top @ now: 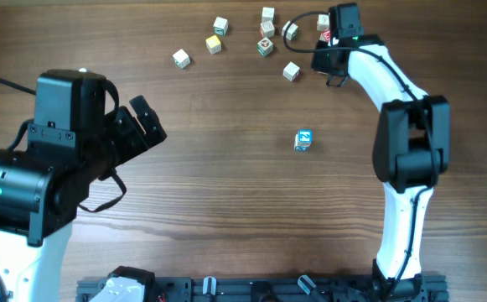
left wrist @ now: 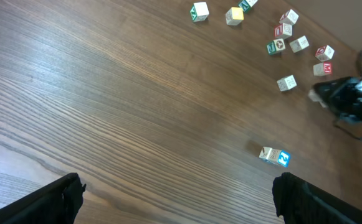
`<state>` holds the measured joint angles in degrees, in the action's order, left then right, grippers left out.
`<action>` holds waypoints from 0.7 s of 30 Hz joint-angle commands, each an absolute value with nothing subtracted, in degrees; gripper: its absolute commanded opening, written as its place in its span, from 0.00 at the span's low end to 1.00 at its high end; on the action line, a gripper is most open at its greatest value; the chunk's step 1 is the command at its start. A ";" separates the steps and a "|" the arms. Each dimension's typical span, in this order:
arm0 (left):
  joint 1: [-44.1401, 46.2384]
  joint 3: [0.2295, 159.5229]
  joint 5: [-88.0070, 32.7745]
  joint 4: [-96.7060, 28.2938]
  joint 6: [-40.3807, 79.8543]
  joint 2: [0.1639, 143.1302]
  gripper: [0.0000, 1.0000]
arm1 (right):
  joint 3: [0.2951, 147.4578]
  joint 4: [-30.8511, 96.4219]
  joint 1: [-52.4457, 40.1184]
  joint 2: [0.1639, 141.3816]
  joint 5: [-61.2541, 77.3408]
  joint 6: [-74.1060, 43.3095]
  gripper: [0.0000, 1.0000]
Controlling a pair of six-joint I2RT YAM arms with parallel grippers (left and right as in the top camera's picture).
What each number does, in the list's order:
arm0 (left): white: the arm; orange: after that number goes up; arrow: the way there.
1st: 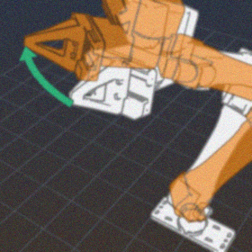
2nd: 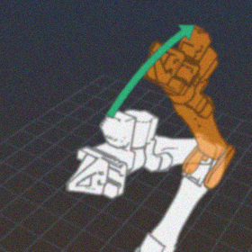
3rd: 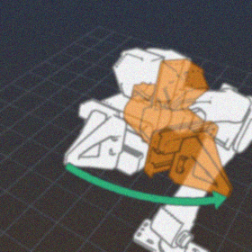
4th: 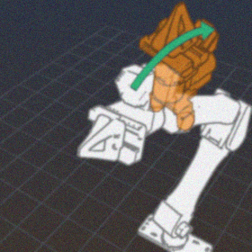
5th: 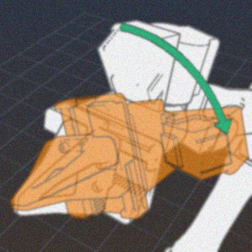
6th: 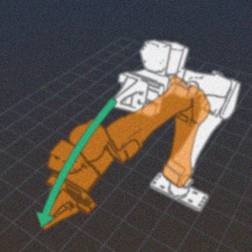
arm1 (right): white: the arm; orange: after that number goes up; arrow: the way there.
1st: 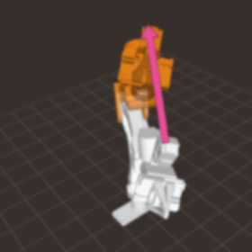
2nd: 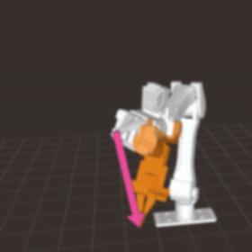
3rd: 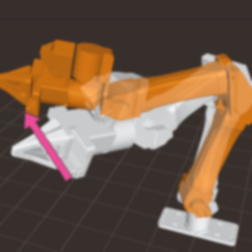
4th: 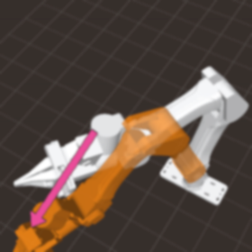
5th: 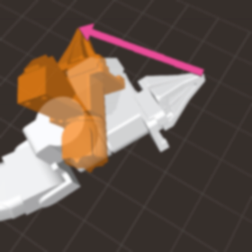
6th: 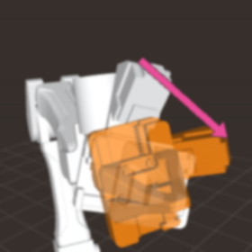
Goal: Form a tower
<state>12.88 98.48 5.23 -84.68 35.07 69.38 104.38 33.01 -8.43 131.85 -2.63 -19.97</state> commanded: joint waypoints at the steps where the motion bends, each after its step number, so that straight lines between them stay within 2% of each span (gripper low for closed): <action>1: 13.28 98.48 6.04 -84.71 35.18 69.41 1.00 | 105.01 35.86 -8.34 119.13 -3.01 -19.59 0.11; 7: 13.28 98.48 6.04 -84.71 35.16 69.41 1.00 | 105.01 48.29 -8.40 109.19 -2.96 -19.57 0.11; 11: 13.28 98.48 6.04 -84.71 35.18 69.41 1.00 | 105.01 58.46 -8.84 102.85 4.25 -19.84 0.15; 15: 13.28 98.48 6.04 -84.71 35.18 69.41 1.00 | 104.84 69.17 -8.84 101.27 5.02 -24.23 0.15; 21: 13.28 98.48 6.04 -84.71 35.18 69.41 1.00 | 97.25 68.14 -16.08 101.30 3.44 -24.05 0.15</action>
<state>13.04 98.48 5.26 -84.73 35.05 69.38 100.62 69.67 -11.92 101.67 4.91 -23.35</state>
